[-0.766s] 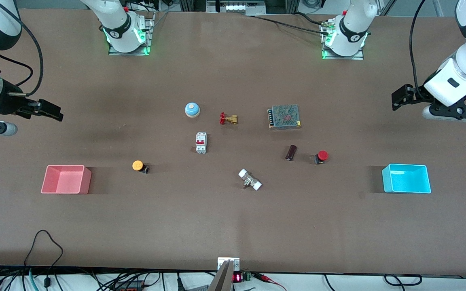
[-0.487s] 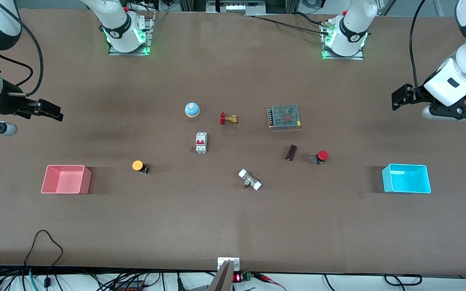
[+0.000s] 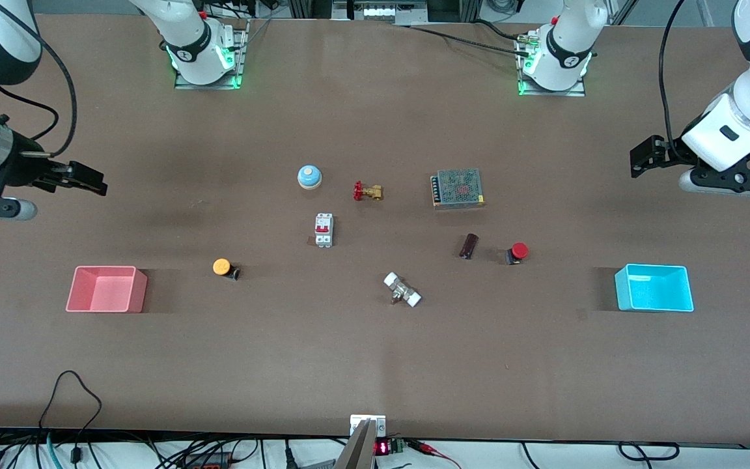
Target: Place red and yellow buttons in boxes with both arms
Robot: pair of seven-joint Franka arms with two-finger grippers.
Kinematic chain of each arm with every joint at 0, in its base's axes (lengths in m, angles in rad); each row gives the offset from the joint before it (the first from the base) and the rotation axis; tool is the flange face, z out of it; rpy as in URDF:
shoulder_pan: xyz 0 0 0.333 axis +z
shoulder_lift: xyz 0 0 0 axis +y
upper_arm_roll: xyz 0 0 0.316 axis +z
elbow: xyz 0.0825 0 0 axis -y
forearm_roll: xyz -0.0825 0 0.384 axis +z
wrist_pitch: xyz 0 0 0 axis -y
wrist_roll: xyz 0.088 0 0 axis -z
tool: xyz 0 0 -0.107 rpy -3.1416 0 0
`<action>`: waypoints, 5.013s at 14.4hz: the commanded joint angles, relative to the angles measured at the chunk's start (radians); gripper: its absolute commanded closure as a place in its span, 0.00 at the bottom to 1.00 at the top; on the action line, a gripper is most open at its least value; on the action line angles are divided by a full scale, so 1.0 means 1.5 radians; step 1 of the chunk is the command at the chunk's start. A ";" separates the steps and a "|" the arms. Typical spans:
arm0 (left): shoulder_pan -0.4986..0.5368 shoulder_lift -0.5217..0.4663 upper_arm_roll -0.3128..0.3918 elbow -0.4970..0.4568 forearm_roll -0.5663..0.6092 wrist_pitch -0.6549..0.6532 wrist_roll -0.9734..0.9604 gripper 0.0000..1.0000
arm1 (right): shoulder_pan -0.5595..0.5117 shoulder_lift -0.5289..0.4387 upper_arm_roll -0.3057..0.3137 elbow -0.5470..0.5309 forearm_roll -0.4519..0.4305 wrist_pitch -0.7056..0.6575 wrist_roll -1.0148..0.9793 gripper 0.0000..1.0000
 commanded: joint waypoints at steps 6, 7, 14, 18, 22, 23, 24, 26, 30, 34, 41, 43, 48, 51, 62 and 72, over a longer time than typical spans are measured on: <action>-0.009 0.026 0.001 0.032 -0.010 -0.016 -0.005 0.00 | 0.027 0.069 0.018 -0.026 0.008 0.117 -0.002 0.00; -0.010 0.050 0.001 0.051 -0.010 -0.023 -0.006 0.00 | 0.033 0.081 0.020 -0.026 0.008 0.136 0.004 0.00; -0.075 0.215 -0.005 0.107 -0.016 -0.003 -0.164 0.00 | 0.068 0.175 0.020 -0.026 0.008 0.259 0.056 0.00; -0.119 0.313 -0.005 0.128 -0.012 0.067 -0.167 0.00 | 0.086 0.216 0.020 -0.025 0.009 0.320 0.107 0.00; -0.126 0.361 -0.004 0.088 -0.011 0.183 -0.181 0.00 | 0.107 0.270 0.021 -0.025 0.009 0.387 0.158 0.00; -0.127 0.364 -0.004 0.056 -0.011 0.237 -0.187 0.00 | 0.111 0.283 0.021 -0.025 0.009 0.404 0.162 0.00; -0.127 0.365 -0.004 0.022 -0.011 0.288 -0.193 0.00 | 0.116 0.295 0.020 -0.024 0.009 0.417 0.162 0.00; -0.144 0.362 -0.003 -0.044 -0.008 0.371 -0.230 0.00 | 0.120 0.312 0.021 -0.024 0.013 0.442 0.164 0.00; -0.155 0.377 0.004 -0.082 0.005 0.458 -0.248 0.00 | 0.122 0.336 0.020 -0.024 0.026 0.461 0.163 0.00; -0.152 0.380 0.004 -0.124 0.006 0.522 -0.248 0.00 | 0.122 0.336 0.020 -0.031 0.025 0.446 0.159 0.00; -0.153 0.388 0.004 -0.124 0.006 0.524 -0.247 0.41 | 0.121 0.328 0.020 -0.043 0.025 0.424 0.152 0.01; -0.152 0.388 0.004 -0.120 0.005 0.523 -0.248 0.62 | 0.121 0.328 0.020 -0.043 0.025 0.423 0.149 0.13; -0.148 0.379 0.007 -0.098 0.005 0.509 -0.245 0.74 | 0.121 0.328 0.021 -0.044 0.024 0.421 0.147 0.44; -0.133 0.359 0.023 -0.039 0.006 0.404 -0.238 0.74 | 0.121 0.329 0.021 -0.043 0.024 0.421 0.146 0.62; 0.004 0.380 0.043 0.148 0.023 0.143 -0.058 0.74 | 0.049 0.228 0.021 -0.029 0.025 0.314 -0.023 0.76; 0.109 0.494 0.041 0.234 0.041 0.244 0.132 0.73 | -0.081 0.256 0.013 0.028 0.016 0.356 -0.228 0.76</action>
